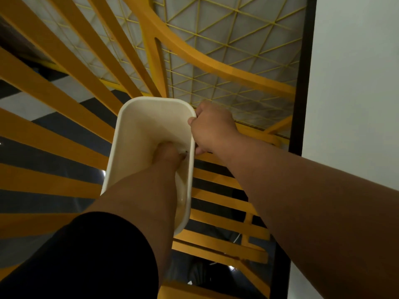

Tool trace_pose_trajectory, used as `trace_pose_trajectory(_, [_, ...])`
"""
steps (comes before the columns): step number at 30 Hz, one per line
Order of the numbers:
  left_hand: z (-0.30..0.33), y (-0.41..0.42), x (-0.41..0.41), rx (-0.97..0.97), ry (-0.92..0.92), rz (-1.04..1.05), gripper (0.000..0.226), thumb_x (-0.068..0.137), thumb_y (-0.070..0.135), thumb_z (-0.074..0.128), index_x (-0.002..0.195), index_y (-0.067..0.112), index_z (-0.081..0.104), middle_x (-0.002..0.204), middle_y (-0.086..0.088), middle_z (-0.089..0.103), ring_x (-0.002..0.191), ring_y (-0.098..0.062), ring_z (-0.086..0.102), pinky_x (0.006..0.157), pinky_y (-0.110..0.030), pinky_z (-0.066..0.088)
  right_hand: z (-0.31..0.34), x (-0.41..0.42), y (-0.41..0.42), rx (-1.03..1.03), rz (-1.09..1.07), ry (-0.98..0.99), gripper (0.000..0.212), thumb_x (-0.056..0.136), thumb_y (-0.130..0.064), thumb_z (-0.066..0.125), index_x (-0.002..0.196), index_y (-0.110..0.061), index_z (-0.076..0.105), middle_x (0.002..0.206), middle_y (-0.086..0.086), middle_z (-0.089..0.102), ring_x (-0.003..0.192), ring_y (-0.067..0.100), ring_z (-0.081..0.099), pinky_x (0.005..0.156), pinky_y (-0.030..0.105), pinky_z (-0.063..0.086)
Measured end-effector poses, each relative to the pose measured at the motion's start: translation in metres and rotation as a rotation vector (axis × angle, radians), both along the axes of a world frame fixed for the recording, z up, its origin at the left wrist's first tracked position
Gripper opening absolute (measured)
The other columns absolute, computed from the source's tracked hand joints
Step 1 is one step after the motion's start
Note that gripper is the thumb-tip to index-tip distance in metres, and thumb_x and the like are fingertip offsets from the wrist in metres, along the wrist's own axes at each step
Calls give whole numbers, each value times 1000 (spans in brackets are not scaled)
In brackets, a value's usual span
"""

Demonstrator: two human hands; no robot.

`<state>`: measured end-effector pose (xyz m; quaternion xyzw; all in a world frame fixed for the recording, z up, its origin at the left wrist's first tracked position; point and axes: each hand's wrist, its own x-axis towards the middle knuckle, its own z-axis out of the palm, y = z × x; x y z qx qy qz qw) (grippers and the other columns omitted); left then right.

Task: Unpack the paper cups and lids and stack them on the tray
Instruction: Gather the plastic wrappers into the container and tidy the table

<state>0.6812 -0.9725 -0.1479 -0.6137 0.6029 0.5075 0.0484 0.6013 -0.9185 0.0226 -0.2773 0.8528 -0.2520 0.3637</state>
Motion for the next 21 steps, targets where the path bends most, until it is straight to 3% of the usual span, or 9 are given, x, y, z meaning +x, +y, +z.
trace_pose_trajectory(2, [17,1,6,11,-99,-173,34,98,19,51,126,2,60,127,-18,60,115,-36,57,99,-41,47,-2,-1,-1,0,-24,-21,12,95,-10,56,107,-10,59,103,17,62,74,37,69,50,45,60])
trace_pose_trajectory(4, [38,-3,13,-24,-215,-320,35,101,19,45,126,-2,57,119,-21,59,111,-33,58,93,-38,47,-2,1,1,12,-31,-8,13,96,-11,54,107,-10,60,101,18,64,73,37,70,53,46,60])
trace_pose_trajectory(6, [63,-6,24,-119,-308,-512,28,100,15,46,113,-3,62,108,-18,61,101,-32,61,84,-38,48,3,2,5,23,2,52,16,98,-18,53,109,-10,61,104,16,65,81,32,68,58,43,59])
trace_pose_trajectory(8, [84,-11,34,-177,-358,-590,19,98,14,50,95,1,63,101,-15,64,86,-30,63,75,-38,54,17,6,14,25,32,112,24,100,-27,51,115,-9,60,111,11,63,90,26,60,58,31,47])
trace_pose_trajectory(10, [117,-9,37,-200,-339,-570,18,97,14,52,88,3,62,96,-15,65,77,-29,63,67,-39,55,36,10,25,-20,40,131,31,101,-31,50,122,-9,58,118,9,60,102,26,57,66,27,39])
trace_pose_trajectory(12, [156,-2,36,-244,-314,-586,24,98,15,48,105,1,66,103,-15,66,91,-32,65,79,-40,54,60,17,40,-96,49,131,33,100,-32,51,126,-12,58,125,7,60,112,24,56,78,26,38])
trace_pose_trajectory(14, [200,14,33,-389,-257,-579,32,100,23,44,106,2,67,103,-15,65,96,-31,61,79,-37,45,86,21,60,-172,56,101,31,99,-32,53,124,-16,60,124,3,62,110,19,57,79,25,38])
trace_pose_trajectory(18, [286,69,20,-579,-67,-511,33,98,26,48,70,10,54,67,-4,53,68,-23,50,53,-29,31,142,11,110,-295,50,102,22,98,-31,55,114,-20,66,109,-4,68,97,11,60,74,24,42])
trace_pose_trajectory(21, [342,121,-1,-646,117,-475,35,95,20,50,60,18,45,58,2,45,55,-16,42,47,-28,24,180,-9,156,-373,6,114,18,98,-28,55,108,-20,68,103,-6,69,92,10,61,77,20,48])
